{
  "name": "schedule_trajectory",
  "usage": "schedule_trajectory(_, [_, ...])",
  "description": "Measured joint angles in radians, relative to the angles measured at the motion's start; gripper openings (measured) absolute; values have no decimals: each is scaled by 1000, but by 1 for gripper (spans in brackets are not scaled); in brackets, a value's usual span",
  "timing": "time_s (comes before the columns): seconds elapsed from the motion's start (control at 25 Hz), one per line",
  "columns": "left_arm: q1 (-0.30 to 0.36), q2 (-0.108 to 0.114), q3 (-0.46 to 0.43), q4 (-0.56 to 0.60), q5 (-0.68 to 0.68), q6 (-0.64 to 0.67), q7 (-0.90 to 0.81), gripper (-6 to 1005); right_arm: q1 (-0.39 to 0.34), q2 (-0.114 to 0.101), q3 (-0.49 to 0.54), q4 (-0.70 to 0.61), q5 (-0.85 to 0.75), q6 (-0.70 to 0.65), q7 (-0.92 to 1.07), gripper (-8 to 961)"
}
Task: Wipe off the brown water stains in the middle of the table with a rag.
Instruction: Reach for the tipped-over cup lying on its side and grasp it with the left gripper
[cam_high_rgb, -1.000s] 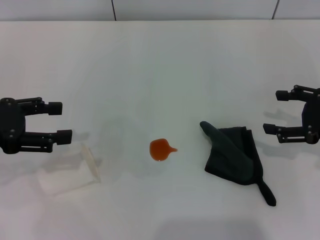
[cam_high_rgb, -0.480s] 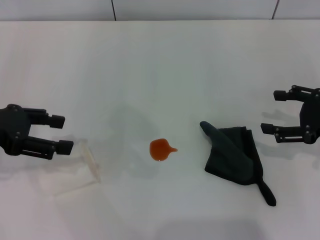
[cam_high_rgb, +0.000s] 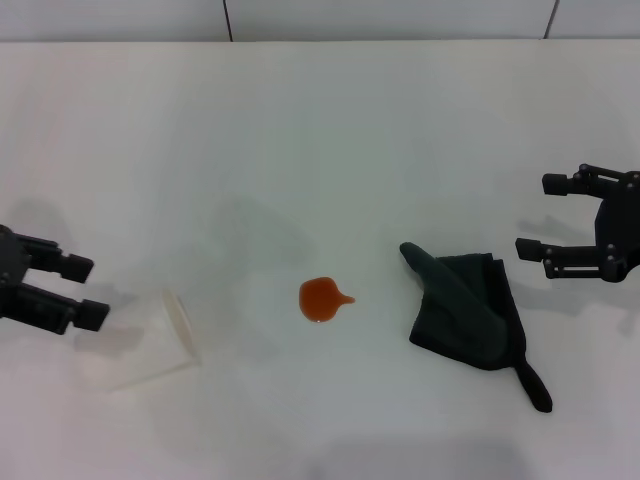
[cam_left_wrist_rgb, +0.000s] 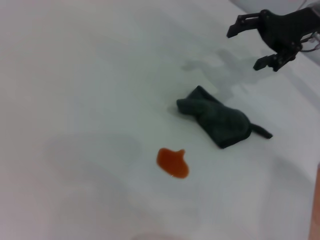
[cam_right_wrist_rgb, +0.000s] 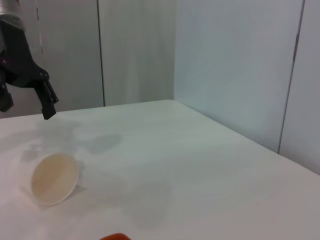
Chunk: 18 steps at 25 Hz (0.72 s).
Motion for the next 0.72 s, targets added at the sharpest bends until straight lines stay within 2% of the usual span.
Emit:
schedule_trajectory(0.04, [1,10,0,2,5,0,0,880,1,0,0,3,1,0,0,873])
schedule_trajectory(0.24, [-2,25,5,4,42,1,2,879,3,1,-21,8,17,23,-3,873])
schedule_trajectory(0.44, [-24,26,8,0,112,1,17,879,1,1,-53,8,54,52,-22,873])
schedule_trajectory(0.72, [-31,22,8,-1,118,-23,39,880,-1,2,-56,10,65,53,-27,872])
